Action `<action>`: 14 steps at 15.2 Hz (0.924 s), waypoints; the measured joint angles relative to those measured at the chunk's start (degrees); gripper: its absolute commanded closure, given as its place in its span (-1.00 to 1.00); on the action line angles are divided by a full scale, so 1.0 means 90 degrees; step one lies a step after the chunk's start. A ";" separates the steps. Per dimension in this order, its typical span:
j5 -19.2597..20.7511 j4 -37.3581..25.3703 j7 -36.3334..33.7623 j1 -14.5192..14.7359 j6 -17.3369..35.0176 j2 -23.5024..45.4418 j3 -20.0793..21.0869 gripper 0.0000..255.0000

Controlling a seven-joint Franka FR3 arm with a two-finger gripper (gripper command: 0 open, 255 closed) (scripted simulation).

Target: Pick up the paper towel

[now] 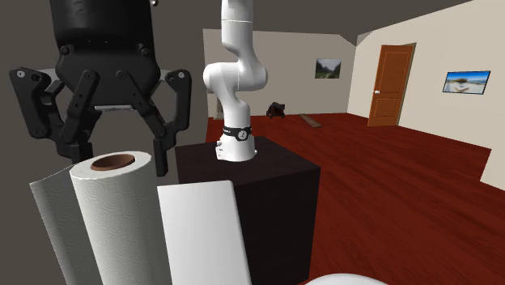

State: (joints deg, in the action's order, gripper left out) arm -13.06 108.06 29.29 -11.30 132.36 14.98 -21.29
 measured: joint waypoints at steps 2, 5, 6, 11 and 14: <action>-0.0001 -0.0004 0.0000 0.0000 0.0001 0.0003 0.0001 1.00; -0.0002 -0.0003 0.0001 -0.0001 0.0000 0.0003 0.0001 1.00; 0.0011 -0.0022 -0.0010 0.0002 -0.0037 -0.0010 -0.0003 1.00; 0.0120 -0.0222 -0.0091 0.0015 -0.0369 -0.0153 -0.0042 1.00; 0.0189 -0.0372 -0.0149 0.0026 -0.0598 -0.0242 -0.0062 1.00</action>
State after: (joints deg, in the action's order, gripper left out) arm -11.36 104.72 27.95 -11.07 126.98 12.80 -21.85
